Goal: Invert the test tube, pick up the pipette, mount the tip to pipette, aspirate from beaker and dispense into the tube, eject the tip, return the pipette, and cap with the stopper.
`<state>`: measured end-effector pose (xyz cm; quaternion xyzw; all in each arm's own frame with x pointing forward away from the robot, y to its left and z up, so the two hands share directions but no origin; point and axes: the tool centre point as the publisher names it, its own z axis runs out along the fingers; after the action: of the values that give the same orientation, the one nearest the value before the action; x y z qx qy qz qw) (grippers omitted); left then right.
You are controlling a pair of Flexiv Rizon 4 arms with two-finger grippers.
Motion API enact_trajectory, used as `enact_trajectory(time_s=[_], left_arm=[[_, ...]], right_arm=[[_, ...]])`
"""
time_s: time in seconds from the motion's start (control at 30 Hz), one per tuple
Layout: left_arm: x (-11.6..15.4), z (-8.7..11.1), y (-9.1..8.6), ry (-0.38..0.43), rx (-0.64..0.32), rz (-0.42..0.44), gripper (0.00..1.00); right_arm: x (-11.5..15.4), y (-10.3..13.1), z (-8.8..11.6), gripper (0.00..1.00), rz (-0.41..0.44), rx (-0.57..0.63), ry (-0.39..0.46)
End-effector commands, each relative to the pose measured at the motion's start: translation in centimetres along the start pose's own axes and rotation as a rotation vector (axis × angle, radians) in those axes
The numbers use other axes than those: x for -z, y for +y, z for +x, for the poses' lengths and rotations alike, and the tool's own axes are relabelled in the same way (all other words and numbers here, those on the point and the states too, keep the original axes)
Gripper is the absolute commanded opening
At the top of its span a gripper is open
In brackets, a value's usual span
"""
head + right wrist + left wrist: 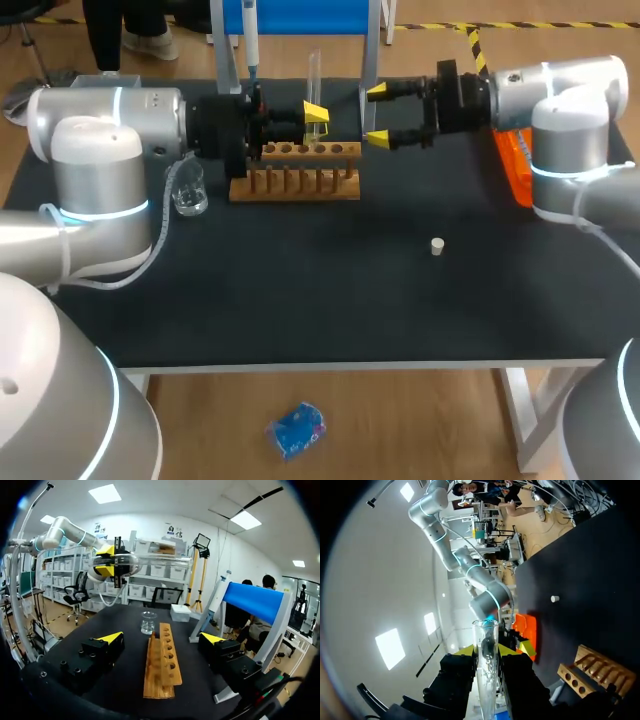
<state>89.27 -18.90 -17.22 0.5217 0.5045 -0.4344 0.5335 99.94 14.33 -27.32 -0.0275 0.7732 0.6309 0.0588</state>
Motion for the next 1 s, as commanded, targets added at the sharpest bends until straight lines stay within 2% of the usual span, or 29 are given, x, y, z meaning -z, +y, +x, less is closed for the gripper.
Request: enact_trajectory(time_s=[0.03,0.3,0.37,0.4,0.43,0.47,0.5,0.53,0.57,0.63,0.67,0.7,1.0], left_arm=[[0.0,0.0,0.1,0.000,-0.001,0.002,0.00],[0.0,0.0,0.1,0.000,-0.001,0.002,0.00],[0.1,-0.1,0.0,0.030,0.058,0.011,0.00],[0.1,-0.2,0.2,0.036,0.138,0.013,0.00],[0.1,-0.2,0.3,0.046,0.178,0.021,0.00],[0.1,-0.3,0.4,0.024,0.244,0.036,0.00],[0.0,-0.5,0.5,0.014,0.350,0.061,0.00],[-0.1,-0.6,0.6,0.005,0.382,0.071,0.00],[0.0,-1.1,0.9,-0.064,0.475,0.079,0.00],[-0.2,-1.3,1.3,-0.067,0.580,0.109,0.00],[-0.3,-2.0,1.7,-0.112,0.575,0.097,0.00],[-0.4,-2.6,2.0,-0.110,0.527,0.103,0.00],[-0.4,-2.6,2.0,-0.110,0.527,0.103,0.00]], right_arm=[[0.1,0.2,-0.1,1.00,0.004,0.000,0.005],[0.1,0.2,-0.1,1.00,0.004,0.000,0.005],[0.1,0.2,-0.1,1.00,0.004,0.000,0.005],[0.1,0.2,-0.1,1.00,0.004,0.000,0.005],[0.1,0.2,-0.1,1.00,0.004,0.000,0.005],[0.1,0.2,-0.1,1.00,0.004,0.000,0.005],[0.1,0.2,-0.1,1.00,0.004,0.000,0.005],[0.1,0.2,-0.1,1.00,0.004,0.000,0.005],[0.1,0.2,-0.1,1.00,0.004,0.000,0.005],[0.1,0.2,-0.1,1.00,0.004,0.000,0.005],[0.1,0.2,-0.1,1.00,0.004,0.000,0.005],[0.1,0.2,-0.1,1.00,0.004,0.000,0.005],[0.1,0.2,-0.1,1.00,0.004,0.000,0.005]])
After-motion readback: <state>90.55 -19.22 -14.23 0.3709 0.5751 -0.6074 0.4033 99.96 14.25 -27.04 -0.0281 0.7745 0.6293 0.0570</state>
